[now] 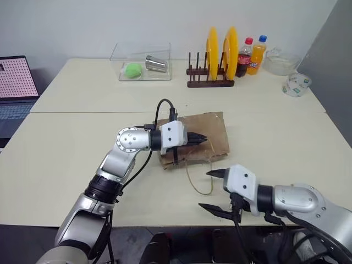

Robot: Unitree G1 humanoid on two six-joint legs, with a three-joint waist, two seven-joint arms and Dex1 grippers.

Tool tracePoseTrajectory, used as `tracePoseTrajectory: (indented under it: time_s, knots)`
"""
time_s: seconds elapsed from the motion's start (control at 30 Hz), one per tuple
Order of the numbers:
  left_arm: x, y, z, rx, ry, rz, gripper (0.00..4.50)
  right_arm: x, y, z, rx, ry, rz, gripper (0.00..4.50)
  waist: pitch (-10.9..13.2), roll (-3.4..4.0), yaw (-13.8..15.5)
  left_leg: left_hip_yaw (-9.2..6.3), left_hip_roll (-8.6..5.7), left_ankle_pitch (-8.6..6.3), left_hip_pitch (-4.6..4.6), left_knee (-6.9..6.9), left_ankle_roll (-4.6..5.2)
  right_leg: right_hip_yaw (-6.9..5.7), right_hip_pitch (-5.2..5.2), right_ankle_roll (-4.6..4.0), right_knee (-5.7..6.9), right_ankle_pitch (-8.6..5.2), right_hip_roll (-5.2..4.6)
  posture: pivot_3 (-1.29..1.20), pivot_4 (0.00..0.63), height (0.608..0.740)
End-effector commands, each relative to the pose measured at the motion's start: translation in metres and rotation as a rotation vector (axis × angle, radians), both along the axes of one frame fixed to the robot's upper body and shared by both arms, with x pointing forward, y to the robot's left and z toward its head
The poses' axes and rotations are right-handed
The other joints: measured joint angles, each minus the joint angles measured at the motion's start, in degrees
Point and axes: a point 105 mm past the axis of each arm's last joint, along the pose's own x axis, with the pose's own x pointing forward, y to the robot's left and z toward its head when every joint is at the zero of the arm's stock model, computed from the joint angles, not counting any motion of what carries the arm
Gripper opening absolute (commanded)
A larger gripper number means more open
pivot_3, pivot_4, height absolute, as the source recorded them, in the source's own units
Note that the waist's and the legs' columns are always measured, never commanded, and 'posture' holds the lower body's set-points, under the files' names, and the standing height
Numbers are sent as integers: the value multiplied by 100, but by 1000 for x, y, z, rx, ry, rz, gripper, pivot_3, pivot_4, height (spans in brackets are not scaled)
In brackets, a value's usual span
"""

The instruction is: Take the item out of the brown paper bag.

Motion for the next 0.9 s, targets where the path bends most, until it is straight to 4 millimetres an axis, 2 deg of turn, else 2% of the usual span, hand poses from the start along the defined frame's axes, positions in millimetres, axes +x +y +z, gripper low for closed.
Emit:
tracePoseTrajectory:
  time_s: [0.03,0.1,0.2,0.37,0.53,0.9]
  knots:
    - [6,2,19,-34,-63,20,29,4,10,-2,-12,-12,60,4265,0,-1,1,0,-1,0,-1,0,0,0,0,0,-1,0,0,0,150,740]
    - [10,4,20,-31,-72,31,29,11,14,-6,-27,-11,77,4265,1,-1,0,-2,-2,0,-3,1,0,0,-2,0,-1,0,-1,0,150,740]
    - [15,7,22,-33,-87,49,0,24,14,-17,-69,-20,65,3667,0,-1,0,-2,-2,0,-4,1,0,-1,-4,0,0,0,-1,0,150,740]
    - [23,13,27,-33,-113,77,0,33,10,-27,-112,-30,47,1909,0,-1,1,-3,-4,0,-6,1,0,0,-7,0,0,0,-2,0,150,740]
    - [34,12,45,-52,-155,99,0,30,1,-42,-168,-19,48,133,0,-1,0,-5,-5,0,-8,2,0,-1,-8,0,1,0,-2,0,150,740]
    - [66,12,87,-133,-194,190,0,26,3,-71,-282,-30,81,60,0,-1,-1,-12,-9,0,-34,19,-1,-10,-20,0,3,0,-3,0,150,740]
